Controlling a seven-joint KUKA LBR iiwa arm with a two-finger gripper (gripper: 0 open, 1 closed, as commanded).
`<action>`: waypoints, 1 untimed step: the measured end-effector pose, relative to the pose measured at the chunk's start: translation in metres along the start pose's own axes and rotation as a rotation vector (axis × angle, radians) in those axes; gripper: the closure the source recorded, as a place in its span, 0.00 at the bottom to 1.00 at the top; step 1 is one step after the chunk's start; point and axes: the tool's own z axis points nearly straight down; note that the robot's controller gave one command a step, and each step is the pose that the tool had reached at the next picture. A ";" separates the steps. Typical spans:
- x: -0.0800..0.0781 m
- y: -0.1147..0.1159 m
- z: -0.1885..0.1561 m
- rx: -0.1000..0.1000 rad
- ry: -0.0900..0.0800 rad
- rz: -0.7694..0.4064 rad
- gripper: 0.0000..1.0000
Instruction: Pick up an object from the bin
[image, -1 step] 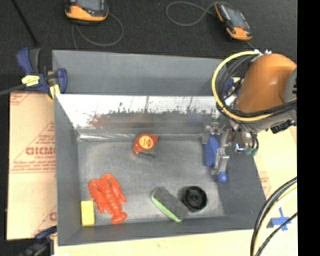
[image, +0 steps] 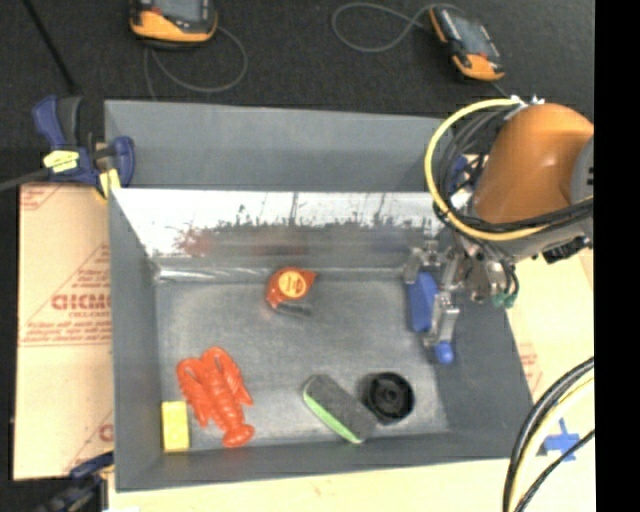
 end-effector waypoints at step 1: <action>0.027 0.008 0.046 0.000 -0.002 -0.095 0.00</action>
Offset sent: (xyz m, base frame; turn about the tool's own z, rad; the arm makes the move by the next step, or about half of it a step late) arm -0.0644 0.0191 -0.0458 -0.5110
